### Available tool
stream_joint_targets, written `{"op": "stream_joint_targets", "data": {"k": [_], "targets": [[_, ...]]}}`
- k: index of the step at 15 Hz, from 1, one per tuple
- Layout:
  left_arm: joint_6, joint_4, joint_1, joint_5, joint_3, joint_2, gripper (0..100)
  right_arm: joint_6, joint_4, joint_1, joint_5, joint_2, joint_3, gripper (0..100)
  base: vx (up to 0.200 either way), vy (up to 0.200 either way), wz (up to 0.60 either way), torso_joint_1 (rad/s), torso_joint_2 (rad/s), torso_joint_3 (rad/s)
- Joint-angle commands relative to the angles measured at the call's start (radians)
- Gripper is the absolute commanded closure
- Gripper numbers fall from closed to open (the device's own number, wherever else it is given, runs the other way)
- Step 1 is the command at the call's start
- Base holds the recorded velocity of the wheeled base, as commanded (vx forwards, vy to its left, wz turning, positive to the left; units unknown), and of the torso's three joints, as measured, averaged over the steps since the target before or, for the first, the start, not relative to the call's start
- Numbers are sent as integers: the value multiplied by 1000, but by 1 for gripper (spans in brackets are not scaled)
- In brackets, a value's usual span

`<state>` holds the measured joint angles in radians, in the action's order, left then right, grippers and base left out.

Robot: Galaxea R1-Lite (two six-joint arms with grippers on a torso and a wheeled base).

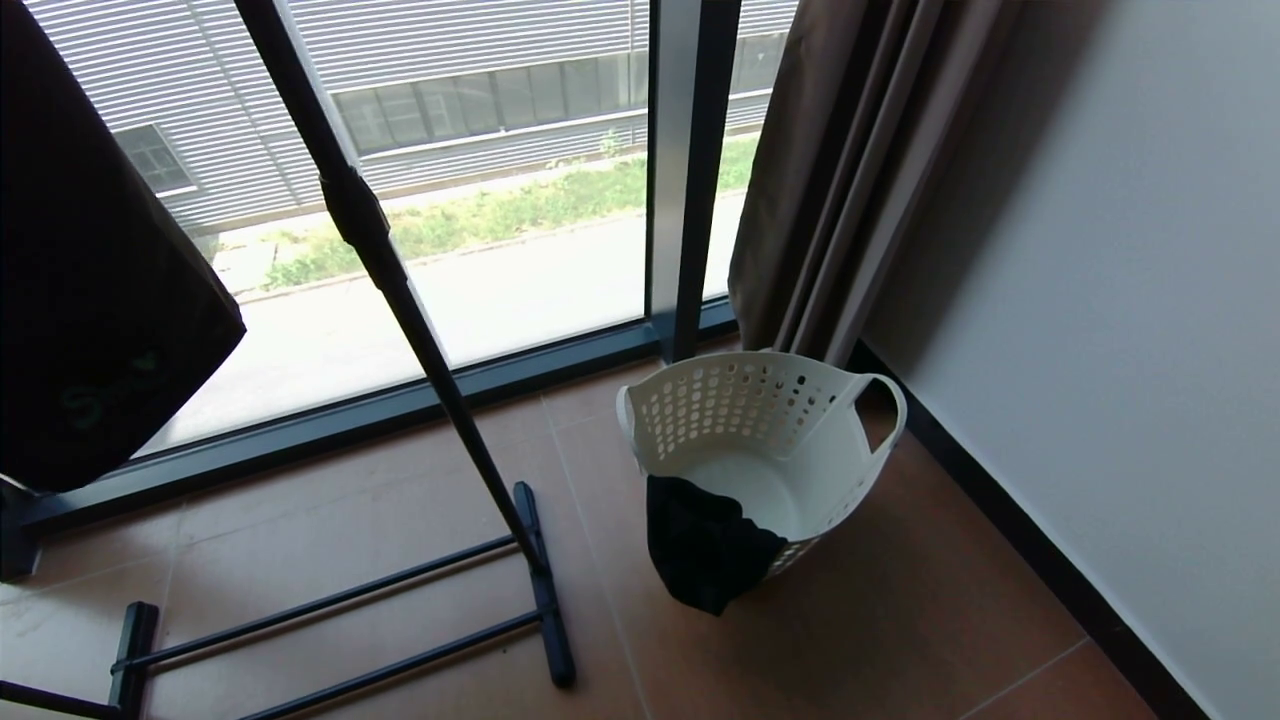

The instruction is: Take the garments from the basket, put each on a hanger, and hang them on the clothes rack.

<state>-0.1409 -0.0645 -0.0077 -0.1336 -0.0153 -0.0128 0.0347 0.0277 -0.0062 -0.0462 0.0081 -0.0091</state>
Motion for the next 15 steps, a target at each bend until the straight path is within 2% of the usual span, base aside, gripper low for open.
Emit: {"op": "stream_joint_targets", "data": {"k": [1,7,15], "targets": [[0,0,0,0,0,0,0,-2,3,0,0,1,-3,0,0,0,0,2,-2,-56],[0,0,0,-1,0,0,0,-6,3,0,0,1,-3,0,0,0,0,2,3,-93],[-37,0,0,-4,0,-1,0,-13,6,0,3,1,-3,0,0,0,0,3,3,-143]]}}
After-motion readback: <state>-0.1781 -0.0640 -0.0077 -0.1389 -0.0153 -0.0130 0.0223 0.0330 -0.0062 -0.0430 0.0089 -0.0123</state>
